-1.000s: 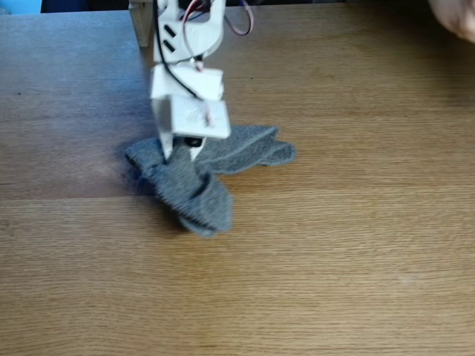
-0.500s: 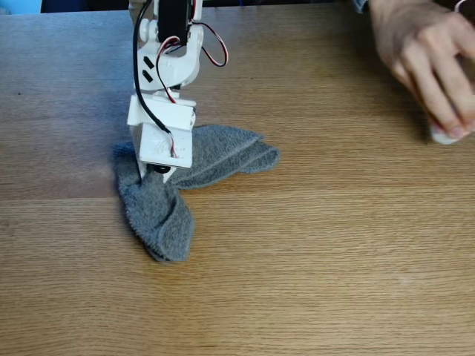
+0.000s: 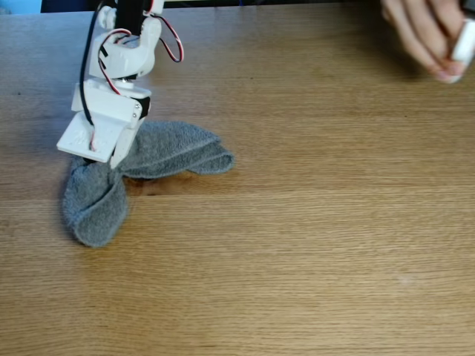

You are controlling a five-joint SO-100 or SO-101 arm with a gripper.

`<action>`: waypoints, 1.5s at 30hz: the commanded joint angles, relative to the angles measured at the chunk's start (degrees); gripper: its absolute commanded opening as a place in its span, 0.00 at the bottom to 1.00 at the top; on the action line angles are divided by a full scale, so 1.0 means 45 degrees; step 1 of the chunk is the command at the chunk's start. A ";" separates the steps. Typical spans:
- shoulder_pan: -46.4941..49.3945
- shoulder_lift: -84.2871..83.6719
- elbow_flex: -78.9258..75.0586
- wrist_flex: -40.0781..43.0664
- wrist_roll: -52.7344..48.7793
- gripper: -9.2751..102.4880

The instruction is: Clean the area in front of the robot

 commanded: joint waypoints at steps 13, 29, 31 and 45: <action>-0.4414 0.0508 -0.0215 -0.1992 -0.1816 0.08; -0.1719 -0.4707 -0.5645 -0.4316 -0.3594 0.08; -0.0996 -0.4707 -0.6230 -0.3145 -0.3301 0.08; 0.0625 0.0176 -0.4336 0.4531 -0.0977 0.08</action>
